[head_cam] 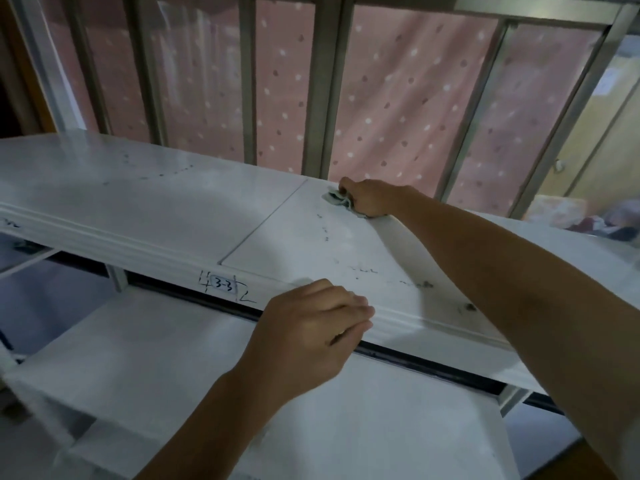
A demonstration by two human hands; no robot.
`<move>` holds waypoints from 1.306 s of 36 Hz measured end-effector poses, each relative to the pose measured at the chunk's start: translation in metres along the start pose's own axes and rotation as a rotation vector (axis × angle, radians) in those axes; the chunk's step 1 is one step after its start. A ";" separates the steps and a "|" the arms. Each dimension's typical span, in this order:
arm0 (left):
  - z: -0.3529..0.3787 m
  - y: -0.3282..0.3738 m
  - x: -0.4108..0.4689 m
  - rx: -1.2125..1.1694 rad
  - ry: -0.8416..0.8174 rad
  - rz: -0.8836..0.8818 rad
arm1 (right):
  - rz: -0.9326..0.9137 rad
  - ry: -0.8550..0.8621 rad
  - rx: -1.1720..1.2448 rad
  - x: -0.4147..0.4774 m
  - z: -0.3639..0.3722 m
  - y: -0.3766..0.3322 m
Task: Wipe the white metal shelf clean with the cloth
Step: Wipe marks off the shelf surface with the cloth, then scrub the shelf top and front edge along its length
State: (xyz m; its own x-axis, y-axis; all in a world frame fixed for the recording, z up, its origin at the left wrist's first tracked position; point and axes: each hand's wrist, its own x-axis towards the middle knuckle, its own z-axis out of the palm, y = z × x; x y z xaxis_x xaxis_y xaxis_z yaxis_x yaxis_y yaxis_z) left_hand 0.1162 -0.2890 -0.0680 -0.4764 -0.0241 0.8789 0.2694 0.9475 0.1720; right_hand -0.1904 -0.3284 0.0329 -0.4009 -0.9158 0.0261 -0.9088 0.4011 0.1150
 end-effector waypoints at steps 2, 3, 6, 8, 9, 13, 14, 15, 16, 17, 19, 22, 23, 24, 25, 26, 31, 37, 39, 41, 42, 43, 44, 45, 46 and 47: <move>-0.003 -0.003 0.000 0.030 0.000 0.000 | -0.037 -0.015 0.012 0.007 0.000 -0.009; -0.005 -0.006 0.000 0.069 0.014 0.008 | -0.063 -0.010 0.030 0.009 0.001 -0.013; -0.011 -0.019 -0.001 0.148 0.100 0.002 | -0.122 0.052 0.072 0.007 0.003 -0.025; -0.014 -0.027 -0.003 0.162 0.135 0.002 | -0.208 0.058 0.077 0.002 0.004 -0.033; -0.015 -0.030 -0.004 0.169 0.140 0.008 | -0.253 0.035 0.110 -0.003 0.004 -0.037; -0.014 -0.031 -0.005 0.217 0.137 0.032 | -0.402 0.012 0.130 -0.024 -0.001 -0.050; -0.015 -0.031 -0.004 0.224 0.138 0.034 | -0.425 0.006 0.134 -0.029 -0.001 -0.052; -0.015 -0.031 -0.004 0.227 0.137 0.035 | -0.444 0.004 0.134 -0.033 0.000 -0.053; -0.016 -0.031 -0.003 0.227 0.136 0.037 | -0.453 0.016 0.102 -0.037 0.000 -0.056; -0.017 -0.031 -0.003 0.224 0.134 0.040 | -0.463 0.033 0.063 -0.041 0.001 -0.057; -0.018 -0.031 -0.002 0.207 0.115 0.038 | -0.507 0.114 0.001 -0.047 0.003 -0.057; -0.019 -0.031 0.000 0.142 0.069 -0.014 | -0.668 0.151 -0.176 -0.066 0.001 -0.059; -0.020 -0.031 0.002 0.118 0.061 -0.035 | -0.672 0.103 -0.178 -0.074 0.000 -0.062; -0.021 -0.031 0.003 0.107 0.053 -0.045 | -0.681 0.085 -0.202 -0.081 -0.001 -0.063; -0.022 -0.031 0.005 0.109 0.044 -0.048 | -0.694 0.089 -0.215 -0.088 -0.002 -0.064; -0.023 -0.031 0.006 0.118 0.035 -0.048 | -0.696 0.075 -0.217 -0.094 -0.005 -0.065; -0.037 -0.034 0.010 0.194 0.031 -0.069 | -0.808 0.095 -0.238 -0.116 -0.010 -0.063; -0.042 -0.042 0.030 0.194 -0.098 -0.214 | -0.765 0.267 -0.294 -0.133 -0.023 -0.061; -0.041 -0.044 0.045 0.163 -0.177 -0.261 | -0.644 0.362 -0.282 -0.142 -0.029 -0.049; -0.036 -0.048 0.063 0.128 -0.255 -0.267 | -0.473 0.412 -0.238 -0.155 -0.035 -0.033; -0.032 -0.048 0.072 0.091 -0.297 -0.267 | -0.393 0.406 -0.219 -0.162 -0.037 -0.024; -0.027 -0.048 0.080 0.041 -0.355 -0.280 | -0.328 0.390 -0.205 -0.171 -0.037 -0.016; -0.022 -0.047 0.088 -0.007 -0.427 -0.315 | -0.279 0.366 -0.193 -0.181 -0.034 -0.007; -0.018 -0.045 0.094 -0.038 -0.518 -0.354 | -0.235 0.336 -0.180 -0.191 -0.031 0.000; -0.013 -0.045 0.098 -0.047 -0.615 -0.389 | -0.190 0.305 -0.169 -0.202 -0.026 0.008; -0.009 -0.045 0.100 -0.042 -0.693 -0.409 | -0.142 0.279 -0.159 -0.213 -0.020 0.015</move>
State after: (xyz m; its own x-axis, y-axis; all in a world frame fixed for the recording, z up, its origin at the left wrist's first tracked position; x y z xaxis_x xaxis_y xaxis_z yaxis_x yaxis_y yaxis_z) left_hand 0.0640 -0.3371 0.0164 -0.9512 -0.1501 0.2696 -0.0137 0.8935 0.4489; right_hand -0.1165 -0.1275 0.0493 -0.2044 -0.9418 0.2667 -0.9150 0.2807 0.2898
